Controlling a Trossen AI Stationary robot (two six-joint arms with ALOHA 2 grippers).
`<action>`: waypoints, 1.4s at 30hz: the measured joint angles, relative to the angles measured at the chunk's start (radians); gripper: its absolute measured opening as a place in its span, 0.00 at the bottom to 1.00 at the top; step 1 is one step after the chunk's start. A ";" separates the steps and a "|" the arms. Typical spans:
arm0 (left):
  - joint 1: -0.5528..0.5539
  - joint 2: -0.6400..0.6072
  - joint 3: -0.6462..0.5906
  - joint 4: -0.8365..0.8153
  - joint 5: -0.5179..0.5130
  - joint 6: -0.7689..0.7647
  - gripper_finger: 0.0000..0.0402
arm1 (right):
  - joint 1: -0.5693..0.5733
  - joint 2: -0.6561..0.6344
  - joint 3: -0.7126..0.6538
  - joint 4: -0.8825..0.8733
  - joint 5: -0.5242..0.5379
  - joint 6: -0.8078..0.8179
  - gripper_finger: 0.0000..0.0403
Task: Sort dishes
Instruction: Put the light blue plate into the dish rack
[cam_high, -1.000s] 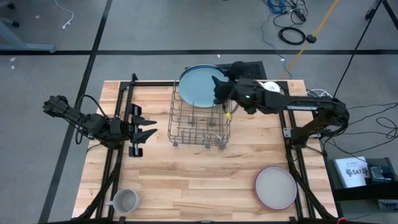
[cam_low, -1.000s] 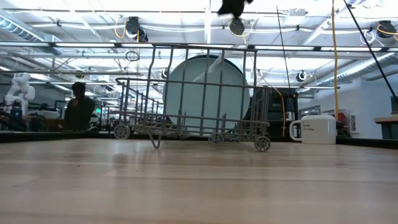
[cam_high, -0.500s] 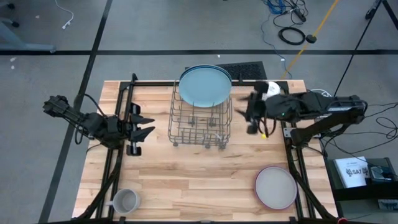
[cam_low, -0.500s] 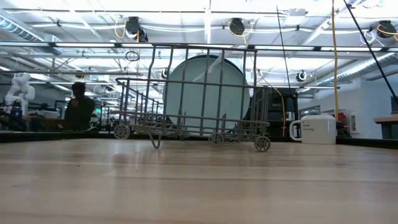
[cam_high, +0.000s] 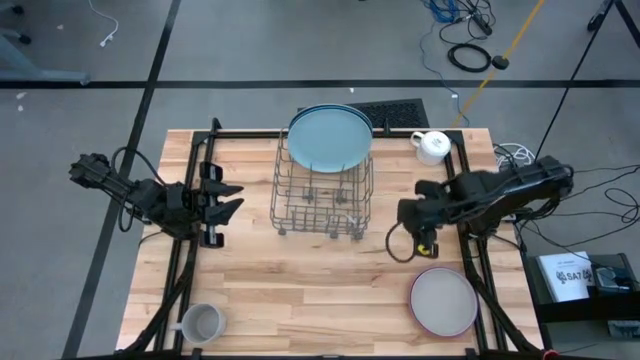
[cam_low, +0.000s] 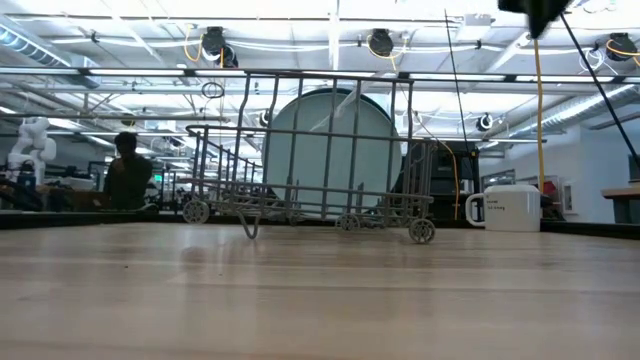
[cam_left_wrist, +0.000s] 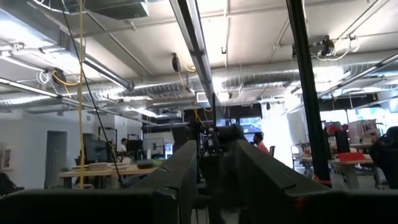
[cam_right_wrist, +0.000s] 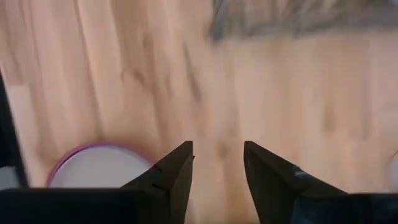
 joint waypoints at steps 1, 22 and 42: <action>0.001 0.000 0.000 0.000 0.000 0.007 0.28 | 0.016 0.005 -0.018 -0.004 -0.022 0.039 0.34; 0.058 0.000 0.000 0.009 0.006 0.024 0.28 | 0.366 0.018 -0.539 0.294 -0.245 0.440 0.33; 0.086 0.000 0.000 0.013 0.009 0.022 0.28 | 0.422 0.017 -0.674 0.418 -0.220 0.596 0.33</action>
